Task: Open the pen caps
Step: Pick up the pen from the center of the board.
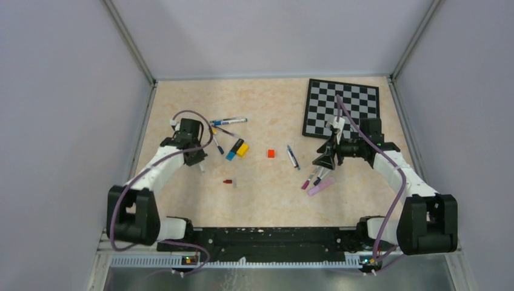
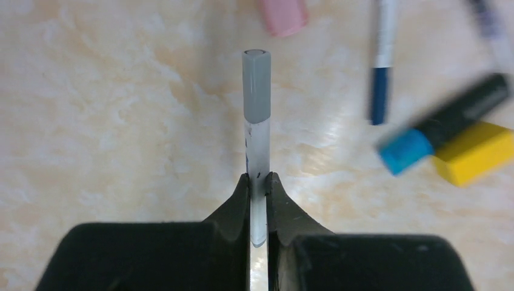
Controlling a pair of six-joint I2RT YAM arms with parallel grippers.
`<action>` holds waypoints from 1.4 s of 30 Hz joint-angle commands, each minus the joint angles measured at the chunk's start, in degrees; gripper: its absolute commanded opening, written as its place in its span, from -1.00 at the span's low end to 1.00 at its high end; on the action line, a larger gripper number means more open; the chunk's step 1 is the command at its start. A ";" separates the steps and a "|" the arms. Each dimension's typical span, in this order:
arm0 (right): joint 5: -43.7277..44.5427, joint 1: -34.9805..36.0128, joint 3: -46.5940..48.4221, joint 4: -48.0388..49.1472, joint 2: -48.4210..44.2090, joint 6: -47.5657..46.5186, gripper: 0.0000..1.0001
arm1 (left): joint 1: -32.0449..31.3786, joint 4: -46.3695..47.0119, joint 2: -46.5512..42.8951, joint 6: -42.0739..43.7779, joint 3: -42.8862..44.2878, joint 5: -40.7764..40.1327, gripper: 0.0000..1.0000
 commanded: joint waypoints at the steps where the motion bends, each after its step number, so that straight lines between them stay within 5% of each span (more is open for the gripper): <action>1: -4.56 -0.55 1.09 -1.87 -2.96 -3.97 0.16 | 0.07 9.93 -14.57 5.60 -2.97 6.50 -1.00; 6: -7.56 -0.52 0.33 -2.92 -4.96 -3.08 0.21 | 0.07 23.50 -28.26 7.56 -10.83 31.78 -1.00; 11: -11.38 -0.39 1.25 -3.95 -5.85 -0.65 0.23 | -2.96 50.32 -35.90 -7.75 -23.96 47.56 -1.00; 16: -15.82 1.19 3.83 -2.76 -4.81 7.07 0.23 | -15.36 63.18 -34.64 -10.51 -25.91 39.90 -1.00; 27: -12.04 9.43 -0.88 31.94 -2.21 45.60 0.27 | -34.84 84.82 -13.97 -8.42 -18.58 27.18 -1.00; 36: -11.11 10.50 -8.45 47.55 -3.07 57.33 0.29 | -41.90 94.93 -2.93 -8.62 -14.59 21.51 -1.00; 42: -9.15 10.88 -9.28 48.70 -2.54 60.23 0.19 | -43.87 96.06 -1.06 -7.89 -14.48 19.41 -0.99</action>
